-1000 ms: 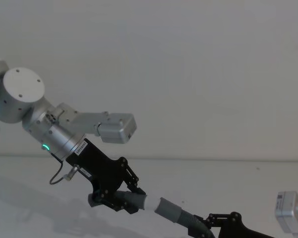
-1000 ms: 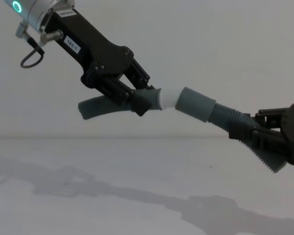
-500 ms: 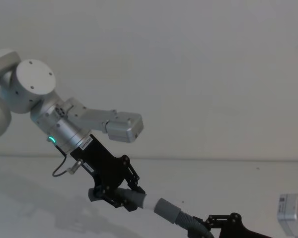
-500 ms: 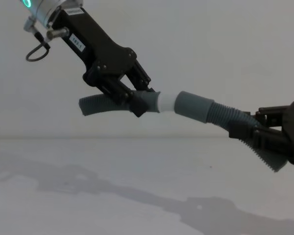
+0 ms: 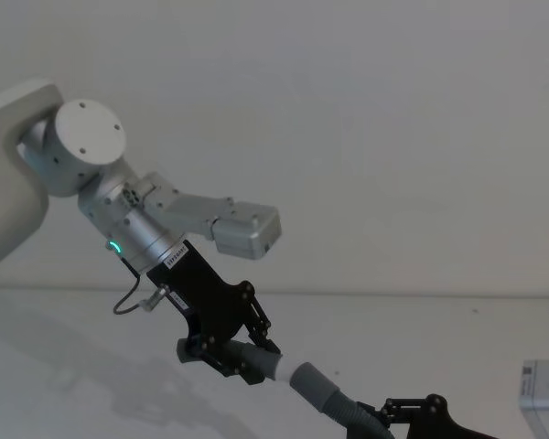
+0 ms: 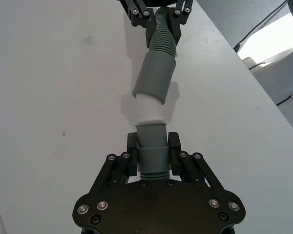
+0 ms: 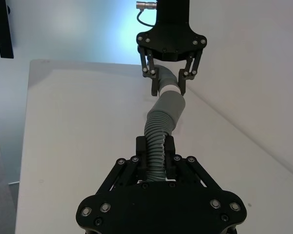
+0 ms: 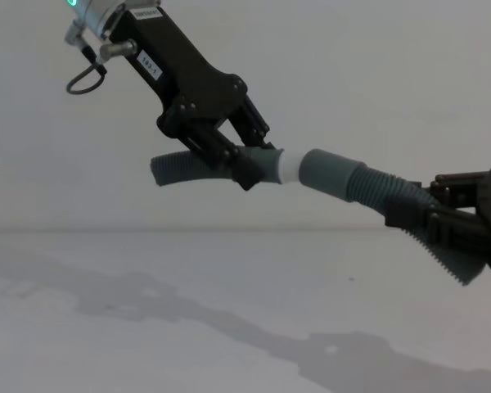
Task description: Use both hands to pick up one end of the pipe from the table, align the ends, and insert them.
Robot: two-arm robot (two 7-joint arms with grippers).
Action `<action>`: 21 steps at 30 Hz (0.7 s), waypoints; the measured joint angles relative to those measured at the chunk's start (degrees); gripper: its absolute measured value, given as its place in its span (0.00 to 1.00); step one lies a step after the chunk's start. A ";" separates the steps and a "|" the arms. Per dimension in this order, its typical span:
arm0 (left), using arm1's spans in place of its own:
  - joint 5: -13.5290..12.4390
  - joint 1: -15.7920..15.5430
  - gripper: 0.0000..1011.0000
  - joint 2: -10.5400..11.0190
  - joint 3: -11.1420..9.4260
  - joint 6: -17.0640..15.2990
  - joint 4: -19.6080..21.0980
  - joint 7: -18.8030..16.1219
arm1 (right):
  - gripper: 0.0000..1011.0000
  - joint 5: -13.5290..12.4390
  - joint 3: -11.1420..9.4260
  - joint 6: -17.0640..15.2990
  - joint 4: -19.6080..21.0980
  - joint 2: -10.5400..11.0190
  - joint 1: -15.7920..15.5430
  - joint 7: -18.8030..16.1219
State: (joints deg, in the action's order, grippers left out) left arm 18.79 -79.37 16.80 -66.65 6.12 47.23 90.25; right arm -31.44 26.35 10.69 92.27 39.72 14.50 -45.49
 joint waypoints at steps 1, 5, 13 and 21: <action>-0.03 -0.13 0.32 -0.38 -0.01 0.31 -0.47 0.16 | 0.18 -0.06 -0.01 0.03 0.06 0.08 -0.04 -0.07; -0.12 -0.34 0.32 -1.07 0.00 0.99 -1.28 0.50 | 0.18 -0.25 -0.05 0.14 0.19 0.26 -0.14 -0.18; -0.17 -0.54 0.32 -1.93 0.09 1.68 -2.21 0.84 | 0.17 -0.38 -0.10 0.18 0.45 0.54 -0.30 -0.28; -0.18 -0.61 0.32 -2.41 0.20 2.04 -2.71 1.02 | 0.17 -0.43 -0.11 0.18 0.58 0.67 -0.37 -0.35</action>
State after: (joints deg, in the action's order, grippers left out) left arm 18.62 -79.98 14.39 -66.45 8.16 44.52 91.27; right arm -31.88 26.24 10.87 92.86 40.40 14.13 -45.85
